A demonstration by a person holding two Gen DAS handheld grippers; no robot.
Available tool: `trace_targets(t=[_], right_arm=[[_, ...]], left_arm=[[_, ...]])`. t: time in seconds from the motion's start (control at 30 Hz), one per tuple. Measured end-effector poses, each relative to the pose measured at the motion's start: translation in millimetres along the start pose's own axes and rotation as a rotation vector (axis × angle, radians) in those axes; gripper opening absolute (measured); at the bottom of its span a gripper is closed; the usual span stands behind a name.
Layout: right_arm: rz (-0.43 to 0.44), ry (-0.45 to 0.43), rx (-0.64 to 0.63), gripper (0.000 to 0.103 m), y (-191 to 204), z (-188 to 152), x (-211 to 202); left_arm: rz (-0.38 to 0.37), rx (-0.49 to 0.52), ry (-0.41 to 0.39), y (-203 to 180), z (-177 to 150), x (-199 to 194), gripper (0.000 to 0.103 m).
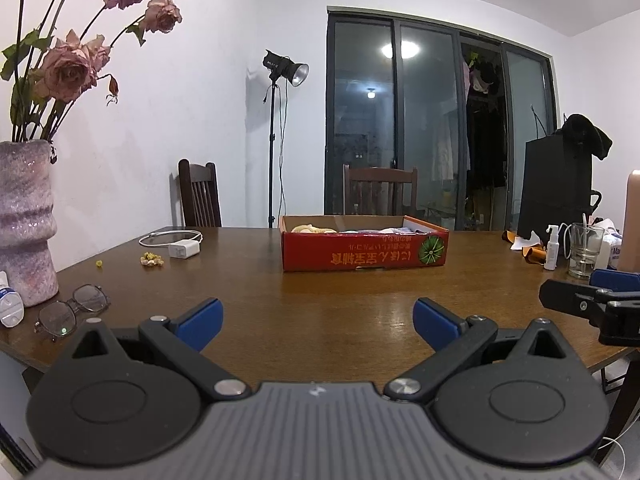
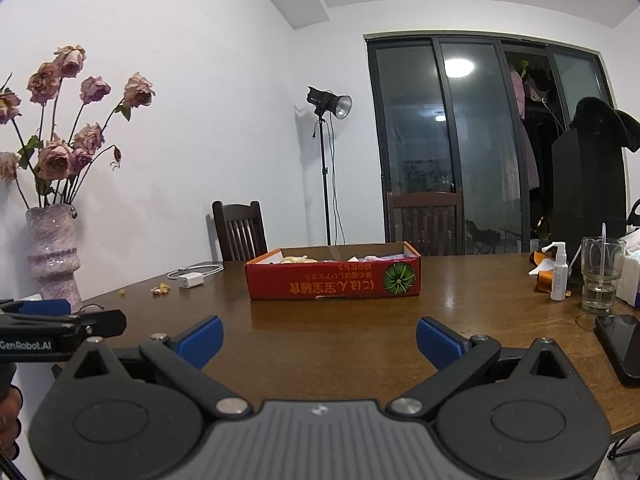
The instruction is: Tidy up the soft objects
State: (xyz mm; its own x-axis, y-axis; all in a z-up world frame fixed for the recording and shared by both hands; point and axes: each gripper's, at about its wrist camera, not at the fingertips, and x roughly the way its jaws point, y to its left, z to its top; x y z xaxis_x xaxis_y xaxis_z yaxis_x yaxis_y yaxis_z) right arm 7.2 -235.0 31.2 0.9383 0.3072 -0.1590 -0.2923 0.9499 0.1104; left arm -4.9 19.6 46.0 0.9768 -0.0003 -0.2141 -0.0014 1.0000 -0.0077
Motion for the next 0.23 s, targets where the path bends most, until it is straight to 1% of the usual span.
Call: trace_targets(t=[0.23], right_arm=[[0.003, -0.01, -0.009, 0.103, 1.5, 0.4, -2.0]], left_arm=[[0.009, -0.006, -0.013, -2.0, -1.0, -3.2, 0.103]])
